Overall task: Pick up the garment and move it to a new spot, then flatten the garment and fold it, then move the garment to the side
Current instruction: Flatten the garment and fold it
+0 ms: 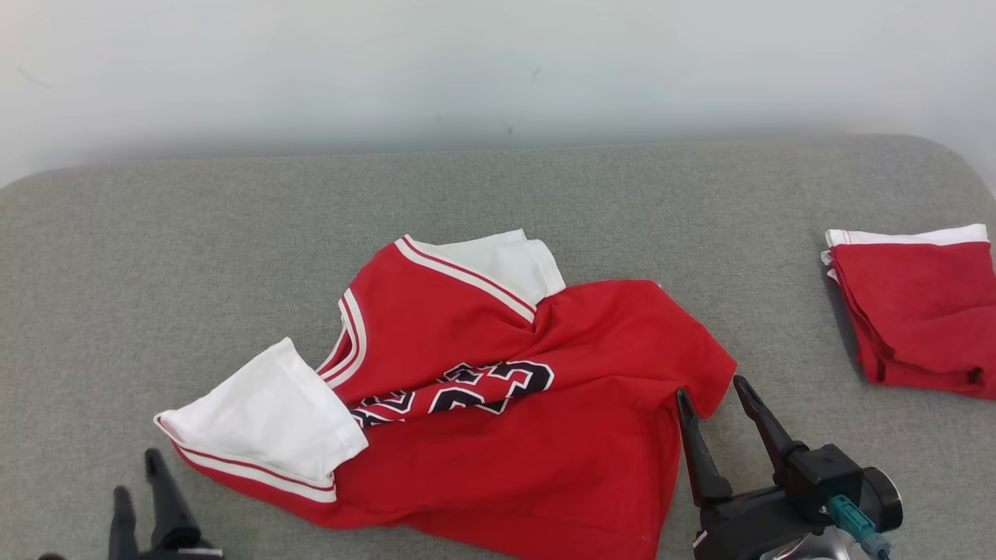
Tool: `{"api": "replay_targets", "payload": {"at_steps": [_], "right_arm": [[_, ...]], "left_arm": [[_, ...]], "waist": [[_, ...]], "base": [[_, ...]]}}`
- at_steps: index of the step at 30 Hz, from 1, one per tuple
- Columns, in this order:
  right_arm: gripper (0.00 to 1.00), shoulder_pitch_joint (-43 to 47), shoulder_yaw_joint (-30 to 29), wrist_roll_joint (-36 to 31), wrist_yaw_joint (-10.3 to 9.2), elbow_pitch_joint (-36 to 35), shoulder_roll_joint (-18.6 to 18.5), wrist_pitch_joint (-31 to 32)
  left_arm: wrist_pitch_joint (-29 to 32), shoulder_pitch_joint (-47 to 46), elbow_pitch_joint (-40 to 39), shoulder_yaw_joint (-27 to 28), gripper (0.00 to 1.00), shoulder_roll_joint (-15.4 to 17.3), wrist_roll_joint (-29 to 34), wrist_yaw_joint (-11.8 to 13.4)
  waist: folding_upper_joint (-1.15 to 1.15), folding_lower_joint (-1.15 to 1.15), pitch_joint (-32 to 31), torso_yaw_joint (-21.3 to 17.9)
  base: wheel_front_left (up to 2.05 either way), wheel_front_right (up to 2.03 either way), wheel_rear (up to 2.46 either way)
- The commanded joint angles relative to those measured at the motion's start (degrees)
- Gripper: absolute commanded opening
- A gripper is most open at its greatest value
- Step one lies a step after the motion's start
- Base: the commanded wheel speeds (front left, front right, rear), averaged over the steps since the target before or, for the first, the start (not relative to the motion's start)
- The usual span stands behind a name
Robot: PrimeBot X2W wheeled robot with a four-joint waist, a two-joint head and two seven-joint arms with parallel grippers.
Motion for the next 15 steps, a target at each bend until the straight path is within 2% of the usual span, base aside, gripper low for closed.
{"api": "replay_targets", "payload": {"at_steps": [1,5,7,11,15], "right_arm": [[1.0,0.7,-0.2,0.2,-0.14,-0.4,-0.4,0.2],[1.0,1.3,-0.5,0.2,-0.14,-1.1,-0.7,0.7],[1.0,1.1,-0.6,0.2,-0.14,-1.7,-0.7,1.2],[1.0,1.5,0.4,0.4,-0.14,-2.7,-1.0,3.9],[1.0,1.8,2.4,1.7,-0.14,-5.1,-1.8,9.3]], "left_arm": [[-0.2,1.6,-0.8,1.0,1.0,0.1,2.2,0.3],[-0.2,3.6,-1.8,1.4,1.0,0.3,7.7,-0.1],[-0.2,3.7,-2.2,-0.1,1.0,1.3,10.5,-0.8],[2.2,0.7,-3.2,-5.2,1.0,4.9,16.7,-1.5],[8.1,-3.8,-5.5,-10.3,1.0,8.6,22.1,-1.5]], "waist": [[0.0,0.01,-0.2,-0.1],[0.0,0.01,-0.7,-0.2],[0.0,0.01,-0.8,-0.3],[0.0,0.01,-1.1,-0.7],[0.0,0.01,-1.0,-1.5]], "base": [[0.0,0.0,0.0],[0.0,0.0,0.0],[0.0,0.0,0.0],[0.0,0.0,0.0],[0.0,0.0,0.0]]}}
